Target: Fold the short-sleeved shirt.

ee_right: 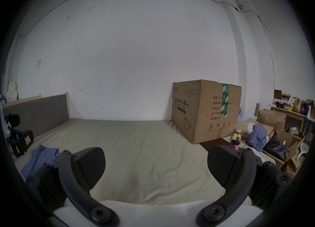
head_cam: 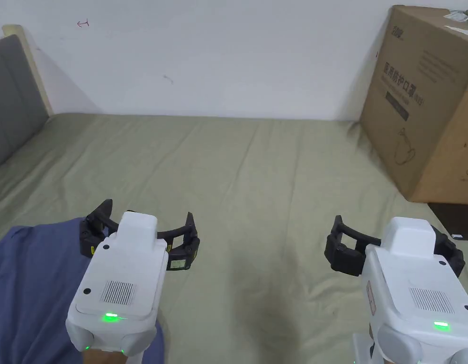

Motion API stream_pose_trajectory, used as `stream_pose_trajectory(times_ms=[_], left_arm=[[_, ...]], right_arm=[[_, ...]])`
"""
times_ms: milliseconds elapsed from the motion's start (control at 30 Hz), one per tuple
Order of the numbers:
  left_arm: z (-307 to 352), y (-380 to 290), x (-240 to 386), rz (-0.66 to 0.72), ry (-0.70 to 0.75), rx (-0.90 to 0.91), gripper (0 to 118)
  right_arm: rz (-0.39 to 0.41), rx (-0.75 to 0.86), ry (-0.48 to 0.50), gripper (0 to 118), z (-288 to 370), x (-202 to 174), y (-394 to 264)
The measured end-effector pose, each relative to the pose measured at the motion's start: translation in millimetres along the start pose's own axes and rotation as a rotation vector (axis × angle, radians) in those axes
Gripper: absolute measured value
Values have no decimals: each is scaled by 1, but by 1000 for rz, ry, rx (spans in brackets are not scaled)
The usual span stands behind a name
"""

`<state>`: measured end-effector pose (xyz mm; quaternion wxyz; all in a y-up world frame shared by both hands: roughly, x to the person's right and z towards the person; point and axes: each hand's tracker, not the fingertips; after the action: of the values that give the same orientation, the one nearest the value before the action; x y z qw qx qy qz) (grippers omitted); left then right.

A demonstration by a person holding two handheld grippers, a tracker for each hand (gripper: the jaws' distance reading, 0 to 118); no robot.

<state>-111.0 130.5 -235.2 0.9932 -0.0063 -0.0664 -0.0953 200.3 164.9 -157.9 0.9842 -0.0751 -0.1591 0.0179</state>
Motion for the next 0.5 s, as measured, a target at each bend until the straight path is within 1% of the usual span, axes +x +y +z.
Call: stream_pose_trajectory(times_ms=[233,500], left_arm=[[0,2,-8,49,19,4,118],[0,4,-10,52,20,7,118]], right_arm=[[21,16,9,117,2,-1,3],[33,14,10,117,3,-2,3]])
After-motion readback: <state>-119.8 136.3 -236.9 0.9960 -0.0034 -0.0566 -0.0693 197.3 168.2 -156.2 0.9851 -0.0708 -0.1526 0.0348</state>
